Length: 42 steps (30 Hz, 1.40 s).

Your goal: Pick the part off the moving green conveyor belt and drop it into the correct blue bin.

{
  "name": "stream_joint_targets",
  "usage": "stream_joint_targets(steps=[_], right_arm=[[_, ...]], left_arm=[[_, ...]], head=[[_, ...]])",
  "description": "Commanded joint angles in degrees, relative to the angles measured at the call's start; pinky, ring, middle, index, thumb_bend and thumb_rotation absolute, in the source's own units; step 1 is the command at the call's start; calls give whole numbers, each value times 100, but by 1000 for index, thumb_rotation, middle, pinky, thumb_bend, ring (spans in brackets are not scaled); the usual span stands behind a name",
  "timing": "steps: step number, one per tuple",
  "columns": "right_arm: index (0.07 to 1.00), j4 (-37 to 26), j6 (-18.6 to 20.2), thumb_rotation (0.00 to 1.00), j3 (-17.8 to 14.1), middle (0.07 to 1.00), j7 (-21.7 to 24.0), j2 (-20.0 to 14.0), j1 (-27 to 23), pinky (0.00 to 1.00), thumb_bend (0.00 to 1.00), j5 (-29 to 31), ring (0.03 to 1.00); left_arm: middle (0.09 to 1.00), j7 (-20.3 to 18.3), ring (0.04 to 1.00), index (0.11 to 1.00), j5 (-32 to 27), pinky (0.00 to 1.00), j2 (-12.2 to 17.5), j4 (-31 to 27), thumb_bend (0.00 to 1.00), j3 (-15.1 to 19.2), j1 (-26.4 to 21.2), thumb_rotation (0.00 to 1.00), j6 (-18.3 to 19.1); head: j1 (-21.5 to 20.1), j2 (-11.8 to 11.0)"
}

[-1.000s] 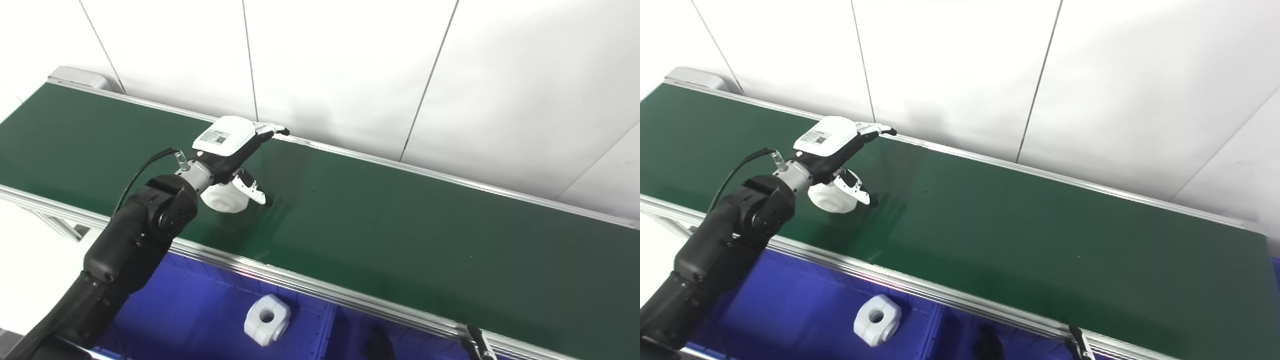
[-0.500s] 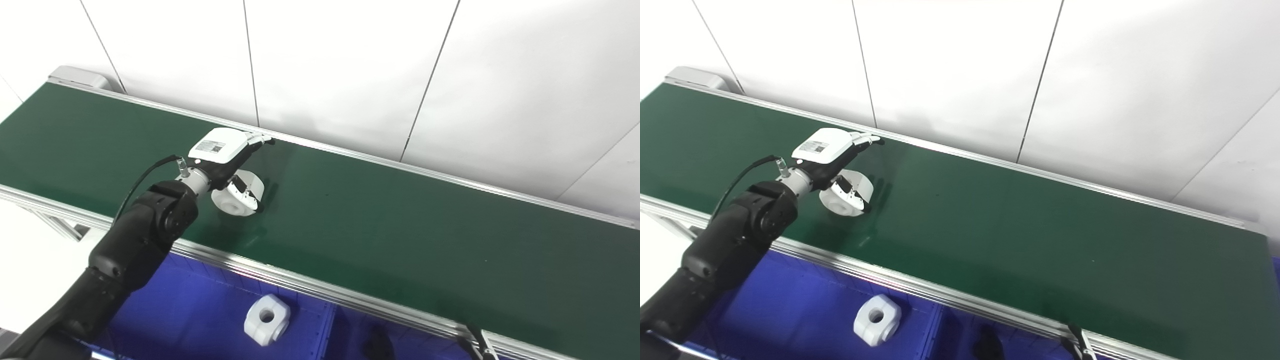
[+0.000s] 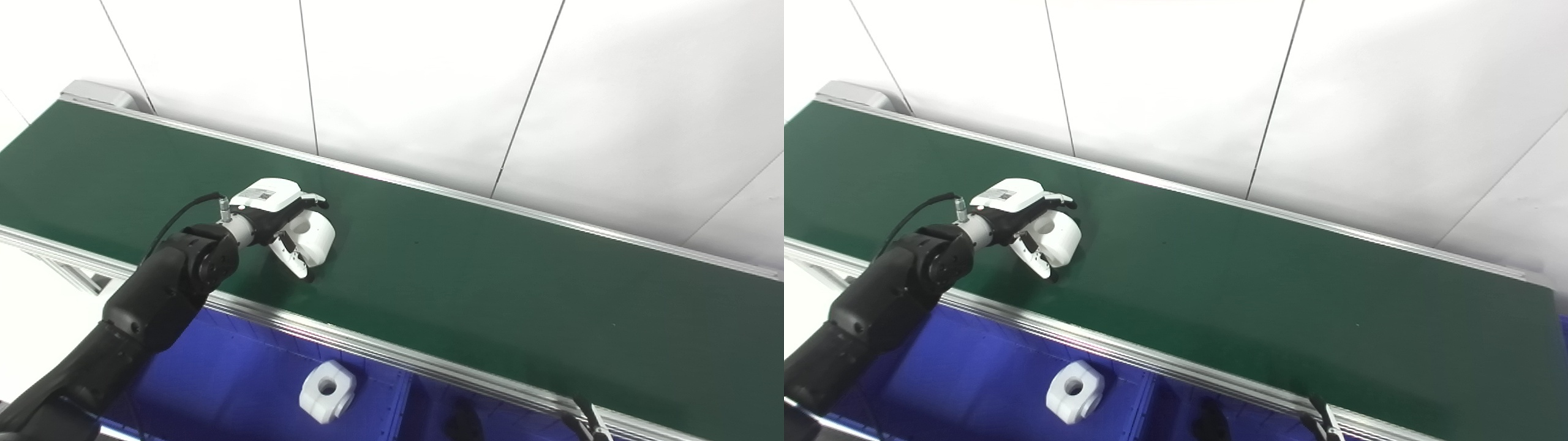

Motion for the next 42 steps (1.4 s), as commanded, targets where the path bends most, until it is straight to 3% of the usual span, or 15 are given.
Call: stream_joint_targets(steps=[1, 4, 5, 6, 8, 10, 13, 22, 29, 32, 35, 36, 39, 41, 42], right_arm=[[964, -238, -112, 980, -8, 1000, 12, 15, 46, 1000, 720, 96, 1000], [963, -246, -116, 982, -7, 1000, 11, 18, 54, 1000, 722, 98, 1000], [964, -252, -118, 982, -7, 999, 13, 19, 57, 1000, 717, 103, 1000], [963, -254, -133, 982, -6, 999, 14, 17, 61, 1000, 712, 104, 1000], [963, -271, -124, 983, -6, 998, 10, 19, 67, 1000, 717, 96, 999], [964, -292, -118, 981, -6, 998, 13, 18, 76, 1000, 717, 103, 1000], [963, -329, -94, 979, -8, 998, 13, 18, 96, 1000, 703, 106, 999], [961, -337, -67, 982, -4, 994, 1, 37, 98, 1000, 726, 111, 994], [965, -421, 30, 978, 1, 999, 18, 39, 111, 1000, 705, 129, 997], [964, -476, 61, 983, -7, 995, -3, 49, 138, 998, 711, 108, 991], [962, -515, 94, 981, -7, 994, 4, 49, 147, 1000, 708, 122, 993], [962, -623, 175, 981, -13, 994, 12, 45, 169, 1000, 708, 154, 993], [975, -911, 405, 986, -25, 999, 44, 7, 224, 1000, 734, 234, 994], [991, -1049, 532, 998, -42, 1000, 87, -56, 232, 1000, 729, 306, 999], [996, -1100, 590, 1000, -57, 1000, 107, -86, 228, 1000, 730, 354, 1000]], left_arm=[[809, 229, 808, 782, 108, 762, 106, 78, 1000, -9, -234, 222, 71], [771, 396, 761, 747, 105, 719, 94, 231, 1000, -67, -272, 195, -31], [662, 550, 630, 596, 76, 602, 78, 342, 719, -93, -287, 120, -155], [588, 727, 548, 523, 1, 523, 56, 457, 587, -107, -296, 81, -296], [554, 1009, 511, 500, -134, 478, 3, 622, 549, -119, -293, 68, -501], [507, 1270, 439, 483, -204, 387, -43, 734, 528, -143, -271, 14, -666], [486, 1457, 420, 487, -327, 352, -81, 797, 523, -162, -248, 1, -779], [493, 1857, 433, 480, -1035, 372, -307, 749, 523, 71, -160, 0, -1103], [485, 1835, 412, 482, -1373, 356, -374, 502, 524, 266, -16, 0, -1149], [484, 1669, 421, 485, -1621, 366, -267, -286, 524, 492, 369, 0, -1088], [483, 1577, 422, 486, -1704, 370, -221, -594, 523, 598, 525, 0, -1115], [483, 1421, 422, 486, -1775, 370, -98, -1152, 523, 707, 806, 0, -1000], [470, 1086, 383, 493, -1958, 315, 232, -2495, 524, 1040, 1699, 0, -890], [444, 1000, 358, 504, -1989, 294, 392, -2936, 523, 1217, 2244, 0, -1023], [461, 968, 392, 499, -2008, 352, 447, -3092, 524, 1293, 2485, 0, -1082]], head=[[-4, 12], [-10, 32], [-10, 32], [-12, 42], [-12, 42], [-9, 54], [-15, 61], [-24, 87], [1, 117], [77, 268], [77, 268], [279, 697], [439, 935], [583, 1100], [660, 1181]])
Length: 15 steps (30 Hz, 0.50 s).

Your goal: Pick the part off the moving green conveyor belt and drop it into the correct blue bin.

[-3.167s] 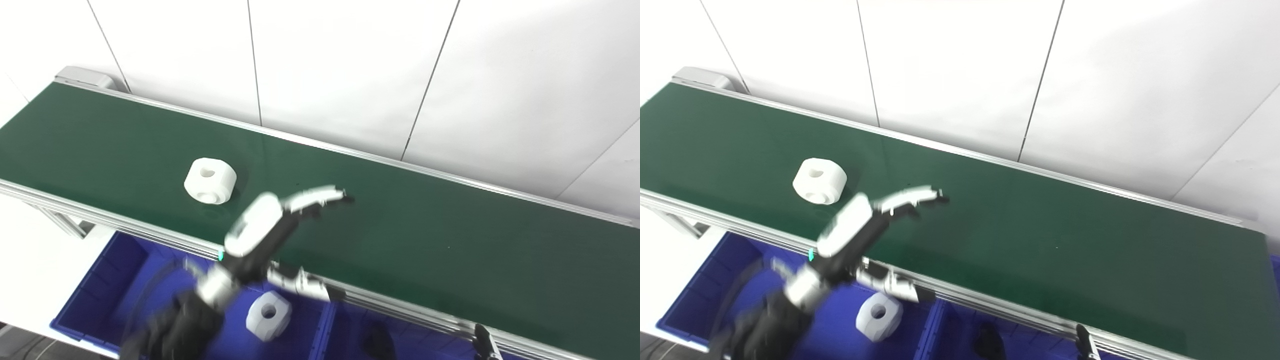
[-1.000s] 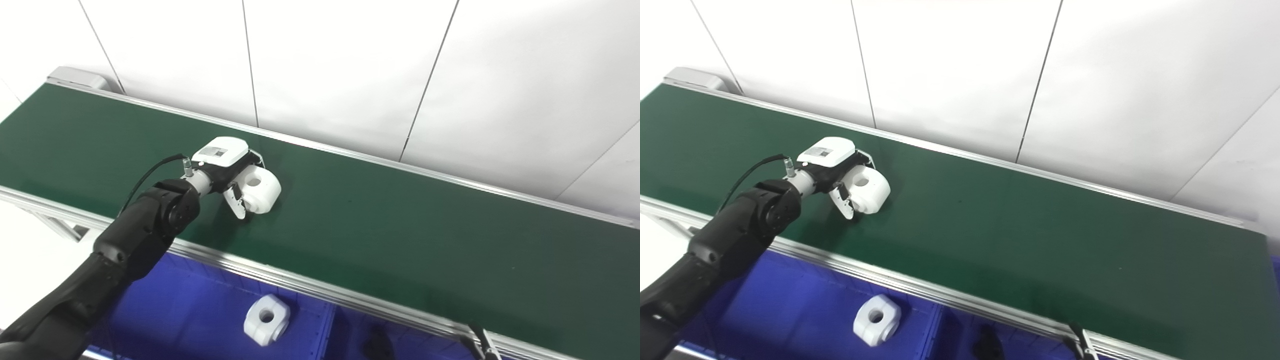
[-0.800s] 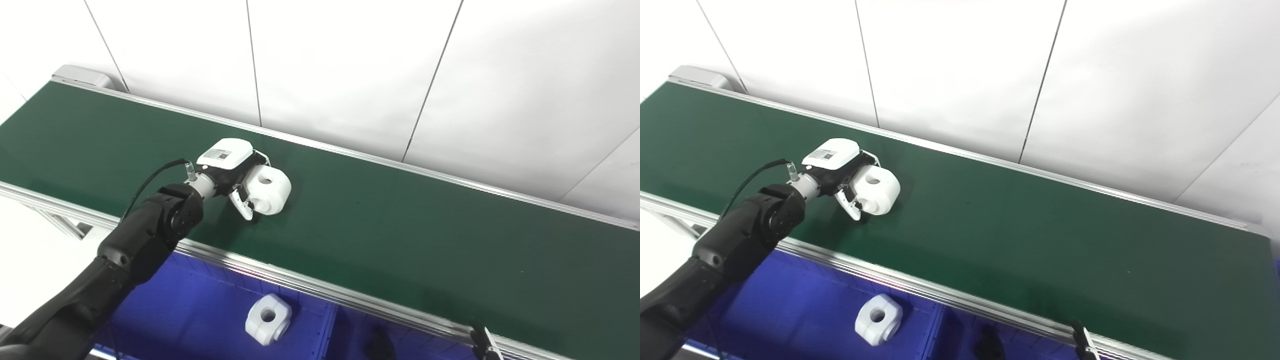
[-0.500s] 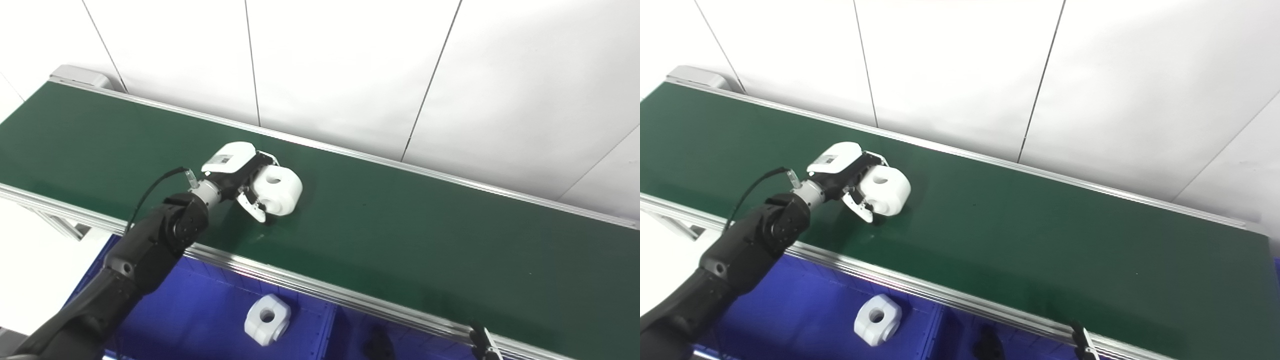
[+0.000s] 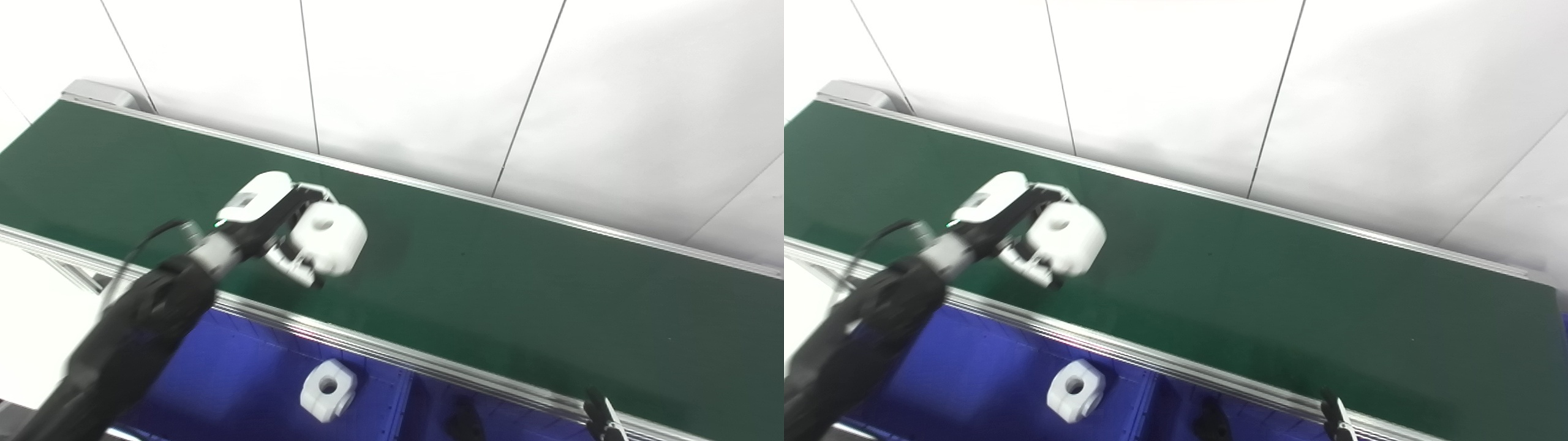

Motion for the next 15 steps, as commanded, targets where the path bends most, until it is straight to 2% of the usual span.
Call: stream_joint_targets(steps=[1, 3, 4, 5, 7, 13, 15], right_arm=[[997, -267, 120, 1000, -54, 1000, 66, -97, 21, 1000, 730, 153, 1000], [999, -297, 164, 1000, -71, 1000, 86, -103, 20, 1000, 730, 180, 1000], [999, -331, 232, 1000, -108, 1000, 142, -189, -34, 1000, 730, 255, 1000], [996, -345, 292, 991, -141, 1000, 204, -277, -100, 996, 741, 345, 992], [992, -360, 374, 970, -183, 1000, 281, -380, -186, 988, 749, 459, 984], [949, -256, 549, 892, -231, 969, 405, -509, -436, 932, 790, 575, 947], [941, -231, 567, 869, -236, 959, 442, -510, -482, 914, 797, 616, 934]], left_arm=[[465, -44, 400, 497, -69, 367, 263, -223, 524, 217, 307, 0, -119], [470, -78, 411, 495, -88, 387, 271, -289, 524, 265, 402, 0, -140], [471, -126, 413, 495, -16, 390, 270, -465, 524, 311, 782, 0, -114], [470, -158, 413, 495, 85, 405, 266, -584, 524, 337, 1125, 0, -124], [465, -214, 409, 498, 209, 406, 244, -715, 524, 368, 1472, 0, -127], [464, -303, 422, 499, 551, 412, 288, -200, 524, 314, 1714, 0, -253], [440, -370, 370, 508, 539, 339, 316, -66, 522, 299, 1674, 0, -267]], head=[[80, 83], [80, 83], [391, 287], [471, 330], [504, 345], [606, 382], [639, 372]])
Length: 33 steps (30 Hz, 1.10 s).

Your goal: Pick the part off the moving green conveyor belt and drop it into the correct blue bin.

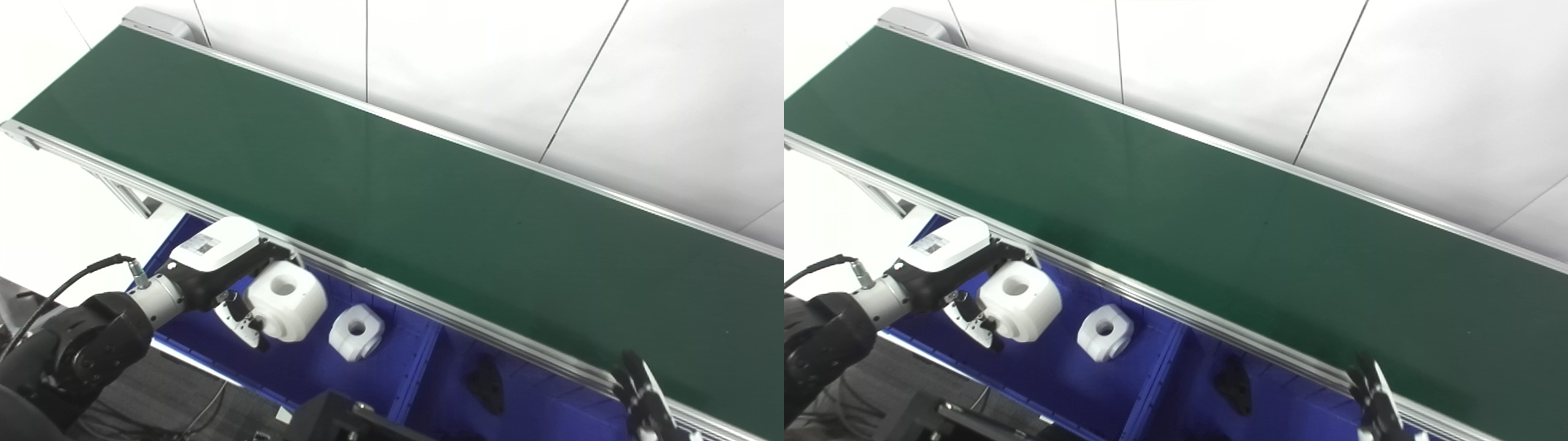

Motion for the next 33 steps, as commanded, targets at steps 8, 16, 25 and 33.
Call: stream_joint_targets(steps=[8, 16, 25, 33], right_arm=[[918, -70, 56, 838, 52, 930, 62, 95, -112, 853, 817, 71, 903], [902, -230, 91, 819, 103, 917, 39, 324, -49, 829, 808, 175, 889], [905, -259, 107, 829, 84, 922, 30, 359, -41, 838, 806, 205, 893], [903, -240, 270, 815, -9, 919, -2, 356, -141, 837, 818, 272, 893]], left_arm=[[405, -575, 305, 507, 650, 243, 390, 329, 519, -218, -395, 0, 156], [796, -1494, 757, 757, 1682, 653, 532, 720, 883, -670, -958, 547, 900], [911, -1939, 891, 898, 1588, 755, 417, 221, 962, -560, -868, 802, 1321], [951, -2172, 938, 935, 837, 852, 103, -741, 968, -446, -793, 860, 1764]], head=[[-11, -68], [-183, -84], [-299, -73], [-452, -72]])
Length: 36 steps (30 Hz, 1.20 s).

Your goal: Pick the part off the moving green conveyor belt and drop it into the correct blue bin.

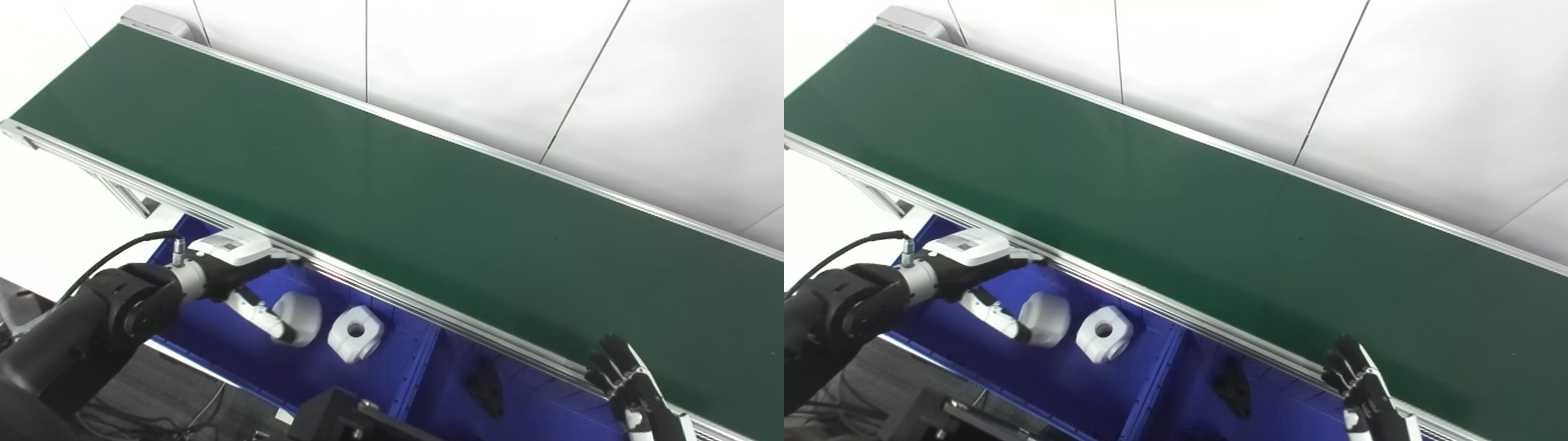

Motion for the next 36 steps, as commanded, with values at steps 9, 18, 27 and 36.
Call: stream_joint_targets(steps=[9, 18, 27, 36], right_arm=[[889, -40, -74, 811, -149, 917, 42, -37, -313, 860, 820, 191, 903], [883, 45, -410, 815, -81, 902, -152, 342, -750, 854, 815, 15, 892], [918, -79, -787, 936, 300, 935, -942, 1417, -787, 875, 790, -1166, 907], [936, -76, -923, 1000, 667, 933, -1461, 2127, -617, 851, 841, -1768, 893]], left_arm=[[997, -537, 992, 979, -3384, 863, -111, -1339, 990, 664, -308, 836, 1246], [960, 139, 957, 979, -7162, 930, 64, -1886, 1000, 1031, -680, 823, 1691], [999, 2503, 999, 1000, -4838, 992, -3005, -588, 946, 639, -358, 876, -398], [1000, 2787, 1000, 1000, -3629, 1000, -3104, 1125, 850, 393, -640, 904, -2371]], head=[[-334, 47], [-1059, 166], [-2970, 277], [-4045, 386]])
